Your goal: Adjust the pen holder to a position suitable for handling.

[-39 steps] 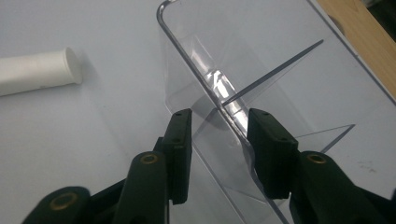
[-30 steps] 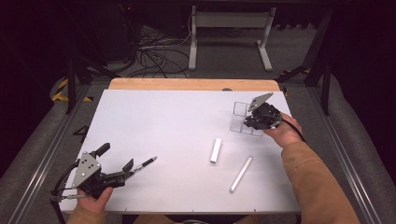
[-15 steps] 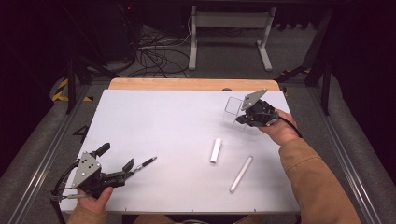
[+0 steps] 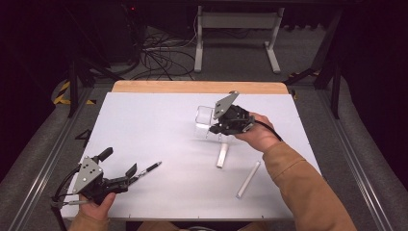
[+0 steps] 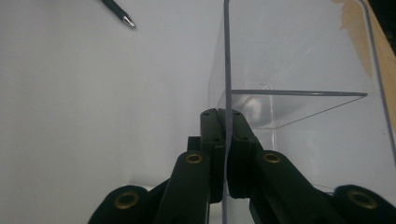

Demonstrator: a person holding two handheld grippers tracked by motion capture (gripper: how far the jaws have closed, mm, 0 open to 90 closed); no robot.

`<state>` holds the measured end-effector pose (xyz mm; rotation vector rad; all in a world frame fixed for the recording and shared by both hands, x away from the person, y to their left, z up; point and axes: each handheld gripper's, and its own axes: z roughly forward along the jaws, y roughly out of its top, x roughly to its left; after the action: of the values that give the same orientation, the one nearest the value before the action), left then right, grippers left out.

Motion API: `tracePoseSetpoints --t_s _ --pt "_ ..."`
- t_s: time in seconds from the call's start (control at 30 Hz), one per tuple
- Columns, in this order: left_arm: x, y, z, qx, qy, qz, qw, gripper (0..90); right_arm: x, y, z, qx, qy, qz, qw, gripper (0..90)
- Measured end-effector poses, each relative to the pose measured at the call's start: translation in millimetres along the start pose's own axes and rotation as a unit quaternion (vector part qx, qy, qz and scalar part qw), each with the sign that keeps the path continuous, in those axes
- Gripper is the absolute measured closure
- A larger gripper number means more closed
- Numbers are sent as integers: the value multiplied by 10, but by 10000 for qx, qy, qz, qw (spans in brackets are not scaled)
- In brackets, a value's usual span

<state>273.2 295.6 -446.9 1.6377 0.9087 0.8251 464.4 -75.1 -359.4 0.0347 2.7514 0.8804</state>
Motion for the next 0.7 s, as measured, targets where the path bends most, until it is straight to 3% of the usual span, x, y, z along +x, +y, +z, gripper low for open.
tracePoseSetpoints --t_s 0.3,0.7 --pt "3 -3 0 13 -7 2 10000 68 194 206 296 83 415 -235 9988 877" --pt "8 -4 4 20 -19 60 10000 68 370 328 515 163 689 -437 9965 876"
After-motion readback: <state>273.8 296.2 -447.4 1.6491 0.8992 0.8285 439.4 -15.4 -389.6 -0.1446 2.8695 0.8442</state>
